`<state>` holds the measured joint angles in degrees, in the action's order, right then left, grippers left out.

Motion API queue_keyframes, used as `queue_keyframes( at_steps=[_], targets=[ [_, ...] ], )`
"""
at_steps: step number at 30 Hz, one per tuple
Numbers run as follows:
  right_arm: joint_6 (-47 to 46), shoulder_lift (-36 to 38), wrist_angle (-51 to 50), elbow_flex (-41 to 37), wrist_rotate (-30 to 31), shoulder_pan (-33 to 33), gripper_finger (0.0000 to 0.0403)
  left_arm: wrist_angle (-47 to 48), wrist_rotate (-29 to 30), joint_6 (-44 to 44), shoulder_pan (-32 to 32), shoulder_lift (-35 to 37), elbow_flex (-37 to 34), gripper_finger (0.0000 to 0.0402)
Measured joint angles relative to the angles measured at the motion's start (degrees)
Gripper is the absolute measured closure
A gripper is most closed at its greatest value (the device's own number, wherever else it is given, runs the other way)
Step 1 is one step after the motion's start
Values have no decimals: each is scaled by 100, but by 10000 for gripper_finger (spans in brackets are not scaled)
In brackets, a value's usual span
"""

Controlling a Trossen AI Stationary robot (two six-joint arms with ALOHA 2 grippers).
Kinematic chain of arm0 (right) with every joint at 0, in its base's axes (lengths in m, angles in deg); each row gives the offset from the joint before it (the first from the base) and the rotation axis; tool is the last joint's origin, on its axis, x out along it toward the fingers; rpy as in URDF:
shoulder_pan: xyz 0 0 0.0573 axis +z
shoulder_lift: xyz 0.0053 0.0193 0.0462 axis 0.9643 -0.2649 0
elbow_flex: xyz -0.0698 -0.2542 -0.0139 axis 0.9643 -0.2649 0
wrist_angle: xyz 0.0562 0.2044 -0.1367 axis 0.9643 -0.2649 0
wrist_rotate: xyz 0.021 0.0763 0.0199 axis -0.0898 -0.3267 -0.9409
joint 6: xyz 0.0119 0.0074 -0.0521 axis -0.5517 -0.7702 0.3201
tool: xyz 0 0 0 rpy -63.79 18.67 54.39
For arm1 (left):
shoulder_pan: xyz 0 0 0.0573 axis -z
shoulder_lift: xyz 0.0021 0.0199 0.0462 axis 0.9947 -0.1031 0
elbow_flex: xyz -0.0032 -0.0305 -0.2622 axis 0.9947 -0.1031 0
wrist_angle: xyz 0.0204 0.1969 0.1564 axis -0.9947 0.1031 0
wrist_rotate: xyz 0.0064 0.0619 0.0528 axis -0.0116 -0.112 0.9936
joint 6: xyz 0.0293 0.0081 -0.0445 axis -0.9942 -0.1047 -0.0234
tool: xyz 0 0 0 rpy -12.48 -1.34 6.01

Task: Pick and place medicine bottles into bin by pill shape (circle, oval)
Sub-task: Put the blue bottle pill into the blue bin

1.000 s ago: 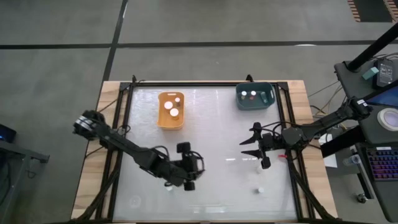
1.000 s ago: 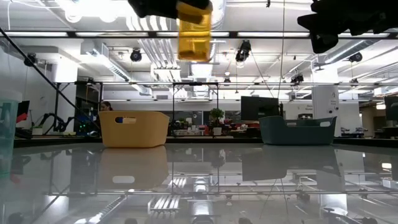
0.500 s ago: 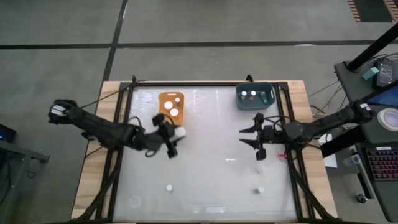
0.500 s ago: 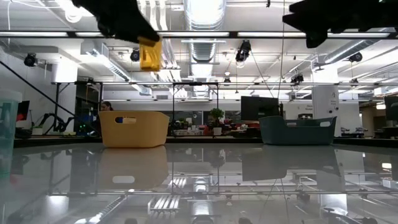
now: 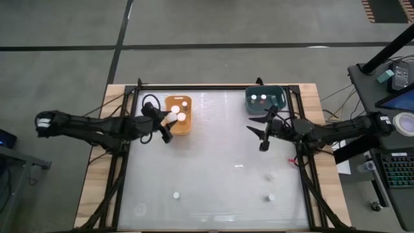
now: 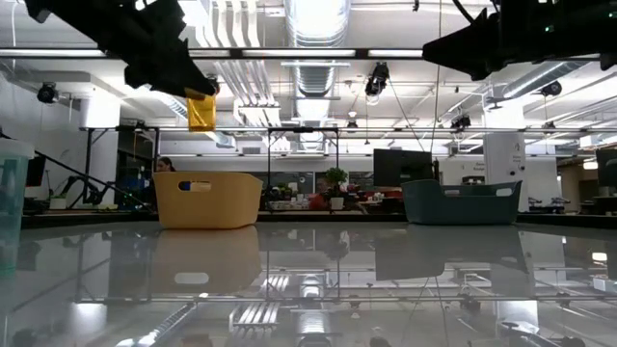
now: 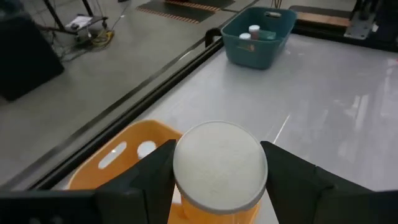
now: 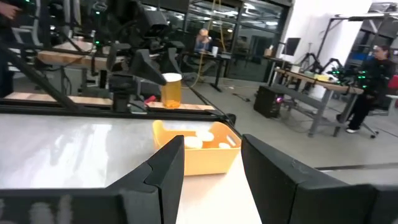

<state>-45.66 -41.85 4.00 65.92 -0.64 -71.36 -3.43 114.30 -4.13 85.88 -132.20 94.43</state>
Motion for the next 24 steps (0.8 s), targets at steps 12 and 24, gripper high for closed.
queue_keyframes(
  at_steps=[12,24],
  targets=[
    [-243,4,11,0,-4,-45,252,263,-1047,-77,-726,276,-54,210],
    [-293,4,2,0,-2,-49,252,786,-2392,-197,-1875,-240,-52,210]
  ],
)
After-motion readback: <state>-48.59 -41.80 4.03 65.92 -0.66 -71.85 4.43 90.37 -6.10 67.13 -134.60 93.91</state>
